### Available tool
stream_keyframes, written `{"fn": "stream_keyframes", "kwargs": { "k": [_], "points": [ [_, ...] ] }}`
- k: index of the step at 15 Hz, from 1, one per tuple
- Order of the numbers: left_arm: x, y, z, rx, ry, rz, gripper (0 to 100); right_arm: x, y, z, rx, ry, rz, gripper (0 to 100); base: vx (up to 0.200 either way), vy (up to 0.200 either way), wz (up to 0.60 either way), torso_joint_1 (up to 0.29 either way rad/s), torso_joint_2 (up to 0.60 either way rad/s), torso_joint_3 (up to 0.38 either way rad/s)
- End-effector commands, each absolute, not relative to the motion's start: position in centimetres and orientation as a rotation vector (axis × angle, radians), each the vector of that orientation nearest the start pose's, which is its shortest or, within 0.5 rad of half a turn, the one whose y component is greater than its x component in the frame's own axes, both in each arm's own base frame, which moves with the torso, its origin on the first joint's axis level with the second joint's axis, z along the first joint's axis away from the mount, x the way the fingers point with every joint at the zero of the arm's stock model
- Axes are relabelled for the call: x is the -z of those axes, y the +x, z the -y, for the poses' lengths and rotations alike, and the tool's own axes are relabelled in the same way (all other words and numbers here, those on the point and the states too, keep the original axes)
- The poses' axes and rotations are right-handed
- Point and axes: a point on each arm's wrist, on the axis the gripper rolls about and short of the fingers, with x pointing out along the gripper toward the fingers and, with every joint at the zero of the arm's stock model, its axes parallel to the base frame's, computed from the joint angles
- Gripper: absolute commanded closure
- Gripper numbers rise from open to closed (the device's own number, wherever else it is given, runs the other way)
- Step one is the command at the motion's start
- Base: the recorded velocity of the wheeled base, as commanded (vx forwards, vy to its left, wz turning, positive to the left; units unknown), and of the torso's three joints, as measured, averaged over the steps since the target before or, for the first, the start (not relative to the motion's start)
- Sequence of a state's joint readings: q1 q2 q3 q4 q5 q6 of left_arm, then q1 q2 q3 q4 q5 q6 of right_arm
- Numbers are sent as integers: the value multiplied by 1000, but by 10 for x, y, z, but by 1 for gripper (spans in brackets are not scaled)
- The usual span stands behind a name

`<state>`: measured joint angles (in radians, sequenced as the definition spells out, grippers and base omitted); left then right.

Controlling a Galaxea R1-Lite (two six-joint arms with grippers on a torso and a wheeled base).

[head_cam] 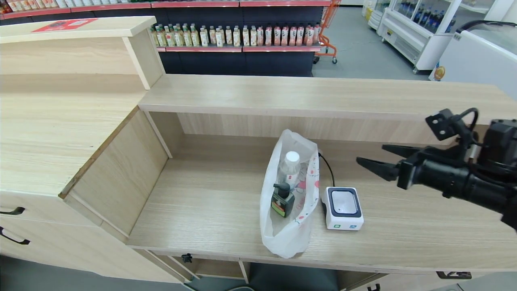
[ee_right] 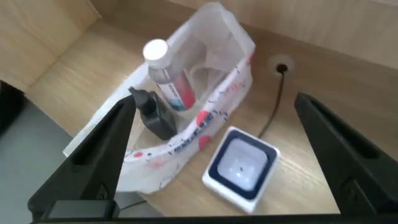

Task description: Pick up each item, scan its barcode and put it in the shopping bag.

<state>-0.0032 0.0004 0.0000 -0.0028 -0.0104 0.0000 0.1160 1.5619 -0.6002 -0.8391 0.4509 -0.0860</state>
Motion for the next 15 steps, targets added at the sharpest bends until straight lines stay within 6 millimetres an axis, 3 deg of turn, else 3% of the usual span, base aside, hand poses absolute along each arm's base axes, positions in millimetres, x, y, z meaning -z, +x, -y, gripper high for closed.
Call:
{"fn": "stream_keyframes", "kwargs": {
  "k": [1, 3, 4, 7, 12, 15],
  "points": [
    [-76, -23, 0, 14, 0, 3, 0, -201, 173, -9, -372, -95, -110, 0, 0, 0, 0, 0, 0, 0],
    [-76, -23, 0, 14, 0, 3, 0, -178, 135, 2, -263, -89, -155, 0, 0, 0, 0, 0, 0, 0],
    [-76, -23, 0, 14, 0, 3, 0, -157, 100, 1, -240, -99, -184, 0, 0, 0, 0, 0, 0, 0],
    [-76, -23, 0, 14, 0, 3, 0, -117, 38, -3, -217, -133, -156, 0, 0, 0, 0, 0, 0, 0],
    [-76, -23, 0, 14, 0, 3, 0, -81, -13, -8, -208, -125, -86, 0, 0, 0, 0, 0, 0, 0],
    [-76, -23, 0, 14, 0, 3, 0, -80, -15, -5, -81, -139, -60, 0, 0, 0, 0, 0, 0, 0]
  ]
}}
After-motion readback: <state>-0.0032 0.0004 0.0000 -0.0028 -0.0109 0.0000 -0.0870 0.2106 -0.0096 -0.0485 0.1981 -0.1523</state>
